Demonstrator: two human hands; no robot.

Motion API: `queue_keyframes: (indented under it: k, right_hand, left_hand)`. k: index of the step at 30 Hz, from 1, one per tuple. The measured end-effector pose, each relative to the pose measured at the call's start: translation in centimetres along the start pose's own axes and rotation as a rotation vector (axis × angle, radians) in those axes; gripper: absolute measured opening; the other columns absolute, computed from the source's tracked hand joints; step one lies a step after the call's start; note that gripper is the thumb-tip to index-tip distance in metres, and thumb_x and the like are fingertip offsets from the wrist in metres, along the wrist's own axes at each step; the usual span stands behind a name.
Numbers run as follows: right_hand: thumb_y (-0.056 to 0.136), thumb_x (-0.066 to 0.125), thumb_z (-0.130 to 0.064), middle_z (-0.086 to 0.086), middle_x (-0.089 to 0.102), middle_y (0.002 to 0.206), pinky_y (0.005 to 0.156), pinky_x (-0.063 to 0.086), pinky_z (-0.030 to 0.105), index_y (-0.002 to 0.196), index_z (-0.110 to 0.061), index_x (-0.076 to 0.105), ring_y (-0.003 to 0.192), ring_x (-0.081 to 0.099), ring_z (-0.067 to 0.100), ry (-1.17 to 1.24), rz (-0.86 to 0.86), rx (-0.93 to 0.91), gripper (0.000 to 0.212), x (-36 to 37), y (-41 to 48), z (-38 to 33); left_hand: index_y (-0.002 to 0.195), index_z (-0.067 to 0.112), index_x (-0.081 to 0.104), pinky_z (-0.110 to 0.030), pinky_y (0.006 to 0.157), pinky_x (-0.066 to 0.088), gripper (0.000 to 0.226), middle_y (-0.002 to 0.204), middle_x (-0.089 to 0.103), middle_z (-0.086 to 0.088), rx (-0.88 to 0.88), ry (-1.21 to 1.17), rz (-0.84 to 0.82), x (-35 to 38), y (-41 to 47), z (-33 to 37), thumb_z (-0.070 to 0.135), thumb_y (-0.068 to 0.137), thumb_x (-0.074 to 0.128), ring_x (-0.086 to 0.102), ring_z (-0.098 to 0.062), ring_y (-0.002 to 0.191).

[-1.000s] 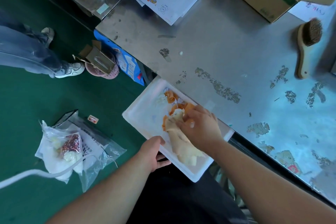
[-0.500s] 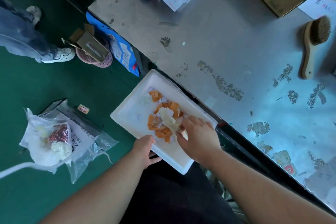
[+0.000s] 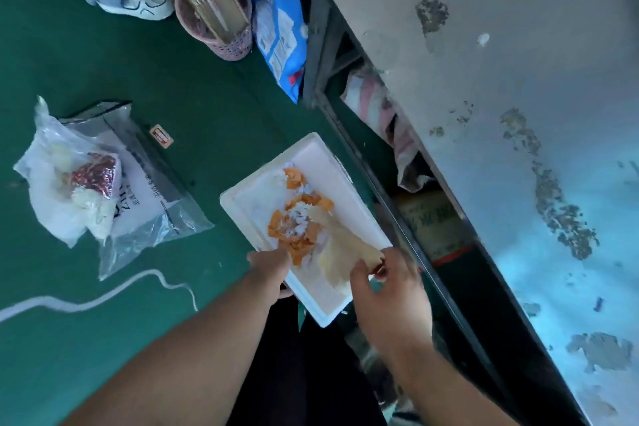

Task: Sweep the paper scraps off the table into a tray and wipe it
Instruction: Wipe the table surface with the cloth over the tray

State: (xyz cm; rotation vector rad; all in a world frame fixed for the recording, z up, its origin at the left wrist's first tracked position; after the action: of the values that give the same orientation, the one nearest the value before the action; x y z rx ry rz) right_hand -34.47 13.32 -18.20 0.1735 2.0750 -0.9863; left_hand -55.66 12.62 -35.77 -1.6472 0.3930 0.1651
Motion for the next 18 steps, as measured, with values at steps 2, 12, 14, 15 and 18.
queue_keyframes:
  k: [2, 12, 14, 15, 18]
  right_hand:
    - [0.094, 0.059, -0.041, -0.013, 0.058, 0.094, 0.067, 0.047, 0.032, 0.092, -0.027, 0.055, 0.082, 0.058, 0.007, 0.018, -0.024, 0.018, 0.014, 1.4, 1.8, 1.5]
    - [0.092, 0.06, -0.044, -0.009, 0.068, 0.092, 0.071, 0.057, 0.037, 0.089, -0.026, 0.057, 0.077, 0.066, 0.01, 0.055, -0.016, 0.148, 0.019, 6.2, 7.8, 6.3]
    - [0.092, 0.06, -0.044, -0.009, 0.069, 0.092, 0.07, 0.058, 0.038, 0.09, -0.027, 0.058, 0.076, 0.067, 0.011, 0.036, -0.008, 0.135, 0.018, 6.8, 8.5, 6.6]
    - [0.092, 0.06, -0.044, -0.009, 0.069, 0.091, 0.07, 0.058, 0.037, 0.09, -0.027, 0.058, 0.075, 0.066, 0.01, 0.022, -0.002, 0.127, 0.017, 7.0, 8.8, 6.7]
    - [0.093, 0.059, -0.045, -0.008, 0.069, 0.089, 0.066, 0.054, 0.033, 0.086, -0.027, 0.056, 0.072, 0.065, 0.009, 0.005, -0.007, 0.145, 0.02, 7.5, 9.1, 7.2]
  left_hand:
    - [0.141, 0.012, 0.034, -0.041, 0.049, 0.061, 0.047, 0.116, 0.058, -0.016, 0.004, -0.021, 0.017, 1.2, 2.9, 0.1, 0.02, 0.099, 0.056, 0.064, -0.029, 0.095]
    - [0.138, 0.007, 0.051, -0.048, 0.068, 0.065, 0.05, 0.102, 0.062, -0.014, 0.036, -0.026, -0.106, 7.9, 13.2, 1.6, 0.027, 0.094, 0.064, 0.065, -0.027, 0.083]
    - [0.151, 0.011, 0.037, -0.034, 0.062, 0.059, 0.065, 0.097, 0.058, -0.008, 0.089, 0.061, -0.138, 9.1, 13.7, 2.5, 0.031, 0.095, 0.064, 0.058, -0.019, 0.076]
    - [0.154, 0.01, 0.033, -0.031, 0.056, 0.05, 0.069, 0.092, 0.055, -0.006, 0.114, 0.115, -0.155, 9.5, 13.8, 2.9, 0.03, 0.095, 0.063, 0.052, -0.016, 0.07]
    - [0.131, 0.005, 0.051, -0.029, 0.054, 0.03, 0.037, 0.08, 0.045, -0.002, 0.149, 0.245, -0.156, 10.0, 13.8, 3.7, 0.022, 0.098, 0.051, 0.04, -0.016, 0.063]
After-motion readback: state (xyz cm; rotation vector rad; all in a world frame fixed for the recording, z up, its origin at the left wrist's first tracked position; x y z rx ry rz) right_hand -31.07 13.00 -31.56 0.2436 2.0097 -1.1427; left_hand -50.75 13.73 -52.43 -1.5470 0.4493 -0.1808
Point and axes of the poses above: each hand's wrist, its own y-axis towards the middle knuckle, its own x-axis out of the palm, z = x × y, the point moved 6 cm from there along y, towards the middle knuckle
